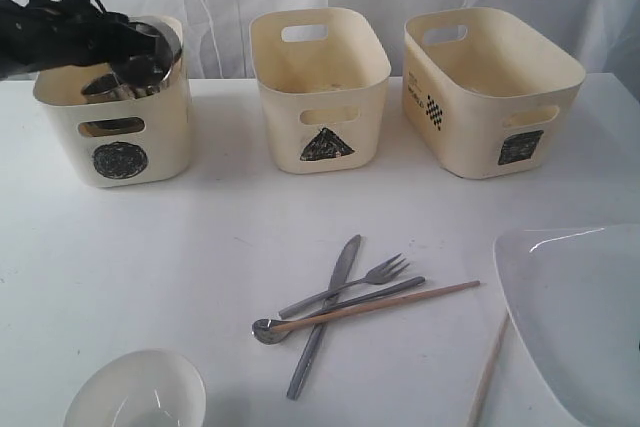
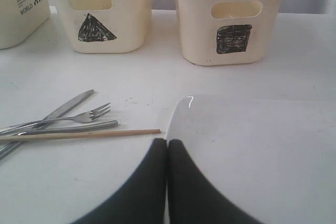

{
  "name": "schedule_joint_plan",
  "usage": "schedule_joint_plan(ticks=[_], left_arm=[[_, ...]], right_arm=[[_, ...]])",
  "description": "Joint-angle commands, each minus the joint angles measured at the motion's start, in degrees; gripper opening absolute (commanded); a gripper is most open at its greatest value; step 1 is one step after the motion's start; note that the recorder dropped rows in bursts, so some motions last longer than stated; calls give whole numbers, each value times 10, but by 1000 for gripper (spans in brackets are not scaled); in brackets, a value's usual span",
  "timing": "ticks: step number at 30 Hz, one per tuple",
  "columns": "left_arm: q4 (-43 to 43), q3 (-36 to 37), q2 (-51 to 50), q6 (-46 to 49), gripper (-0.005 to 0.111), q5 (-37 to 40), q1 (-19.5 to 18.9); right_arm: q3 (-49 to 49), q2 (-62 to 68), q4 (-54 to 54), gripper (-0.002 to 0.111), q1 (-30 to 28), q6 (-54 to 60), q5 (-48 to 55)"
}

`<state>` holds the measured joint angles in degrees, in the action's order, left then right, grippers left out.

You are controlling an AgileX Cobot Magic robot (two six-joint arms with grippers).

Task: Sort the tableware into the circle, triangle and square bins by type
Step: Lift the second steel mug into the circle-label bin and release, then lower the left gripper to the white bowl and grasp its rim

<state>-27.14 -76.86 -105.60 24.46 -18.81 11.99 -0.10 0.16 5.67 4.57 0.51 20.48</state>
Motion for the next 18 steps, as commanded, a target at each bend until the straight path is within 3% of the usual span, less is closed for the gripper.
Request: schedule_joint_plan(ticks=[1, 8, 18], left_arm=[[0, -5, 82, -1, 51, 55, 1], [1, -5, 193, 12, 51, 240, 1], [45, 23, 231, 12, 43, 696, 1]], right_arm=[[1, -2, -1, 0, 1, -1, -3], [1, -2, -1, 0, 1, -1, -3], [1, -2, -1, 0, 1, -1, -3]])
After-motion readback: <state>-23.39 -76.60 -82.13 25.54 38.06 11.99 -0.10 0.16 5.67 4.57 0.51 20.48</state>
